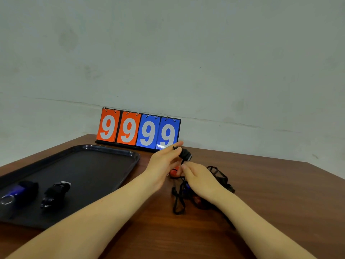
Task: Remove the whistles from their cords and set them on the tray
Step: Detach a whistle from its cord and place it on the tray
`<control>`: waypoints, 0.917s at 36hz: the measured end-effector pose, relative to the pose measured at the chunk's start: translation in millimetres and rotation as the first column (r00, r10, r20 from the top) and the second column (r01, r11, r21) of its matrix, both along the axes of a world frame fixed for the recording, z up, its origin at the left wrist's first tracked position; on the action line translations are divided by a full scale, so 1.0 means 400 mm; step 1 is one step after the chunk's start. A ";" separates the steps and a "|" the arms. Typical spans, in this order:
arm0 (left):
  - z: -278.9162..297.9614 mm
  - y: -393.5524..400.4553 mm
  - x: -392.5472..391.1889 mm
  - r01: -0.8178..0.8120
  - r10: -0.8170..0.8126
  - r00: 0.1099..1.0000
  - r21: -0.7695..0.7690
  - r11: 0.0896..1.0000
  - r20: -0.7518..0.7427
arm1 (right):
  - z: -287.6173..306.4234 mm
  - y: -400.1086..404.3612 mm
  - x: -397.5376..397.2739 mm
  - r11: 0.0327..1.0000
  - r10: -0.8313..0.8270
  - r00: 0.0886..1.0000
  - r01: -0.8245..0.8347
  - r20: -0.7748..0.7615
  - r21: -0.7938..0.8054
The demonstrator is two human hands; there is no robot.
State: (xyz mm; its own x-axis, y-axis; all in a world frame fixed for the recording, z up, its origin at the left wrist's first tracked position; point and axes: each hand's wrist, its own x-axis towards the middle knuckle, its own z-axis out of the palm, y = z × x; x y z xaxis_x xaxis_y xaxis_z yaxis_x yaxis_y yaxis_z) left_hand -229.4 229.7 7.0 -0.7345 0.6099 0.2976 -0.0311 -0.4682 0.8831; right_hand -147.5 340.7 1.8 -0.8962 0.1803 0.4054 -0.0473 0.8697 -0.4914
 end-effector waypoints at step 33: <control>0.022 -0.014 0.014 0.274 -0.278 0.960 -0.113 0.955 -0.024 | 0.009 0.129 0.006 0.783 -0.345 0.906 0.133 -0.246 -0.608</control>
